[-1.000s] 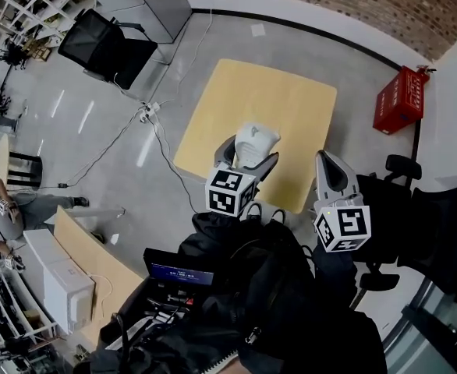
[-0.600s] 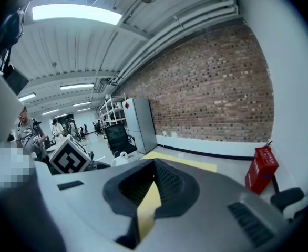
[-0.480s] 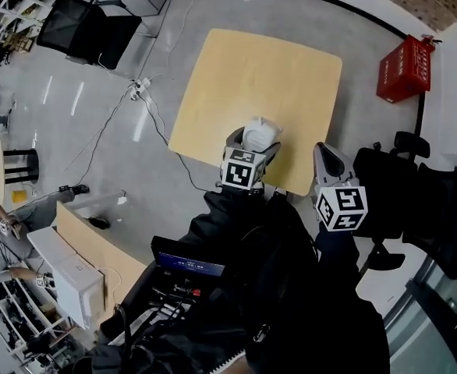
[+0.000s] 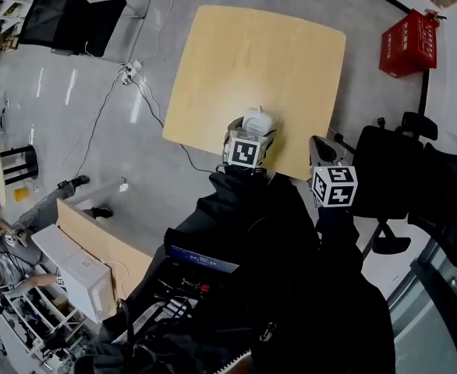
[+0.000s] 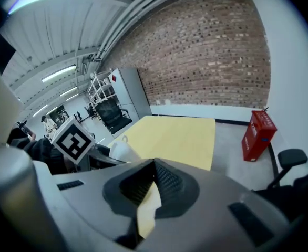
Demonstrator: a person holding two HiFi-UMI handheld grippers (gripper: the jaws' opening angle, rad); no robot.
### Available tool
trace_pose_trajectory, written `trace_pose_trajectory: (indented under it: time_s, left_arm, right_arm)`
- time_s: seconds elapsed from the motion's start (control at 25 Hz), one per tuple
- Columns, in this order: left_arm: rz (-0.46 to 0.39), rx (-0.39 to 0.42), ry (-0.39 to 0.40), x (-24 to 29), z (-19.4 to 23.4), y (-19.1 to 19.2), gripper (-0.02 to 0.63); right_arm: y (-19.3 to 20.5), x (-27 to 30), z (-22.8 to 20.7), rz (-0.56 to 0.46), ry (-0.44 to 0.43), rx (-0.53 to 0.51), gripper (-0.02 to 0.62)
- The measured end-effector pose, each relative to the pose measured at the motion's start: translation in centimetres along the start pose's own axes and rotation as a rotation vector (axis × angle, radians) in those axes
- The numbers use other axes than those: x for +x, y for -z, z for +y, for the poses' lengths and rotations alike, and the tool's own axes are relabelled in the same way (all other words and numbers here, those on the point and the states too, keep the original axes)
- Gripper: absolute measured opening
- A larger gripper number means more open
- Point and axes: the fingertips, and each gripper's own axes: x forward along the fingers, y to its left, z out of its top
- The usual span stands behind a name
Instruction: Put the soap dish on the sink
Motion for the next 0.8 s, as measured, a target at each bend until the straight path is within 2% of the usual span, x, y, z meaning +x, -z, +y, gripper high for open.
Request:
trace_pose_trajectory:
  time_s: [0.28,0.4,0.8]
  left_arm:
    - [0.102,0.000,-0.020,3.0,1.8,3.3,0.460]
    - [0.120,-0.013,-0.010,4.2,2.0,4.6,0.460]
    - [0.175,0.020,-0.035,5.5,2.6,6.4,0.460]
  right_arm:
    - [3.8,2.9,-0.4,0.102,-0.003,0.032,0.005]
    - [4.5,3.1,-0.3,0.116,-0.011,0.031,0.005]
    - [4.8,3.2,-0.7,0.131,-0.004,0.048,0.005]
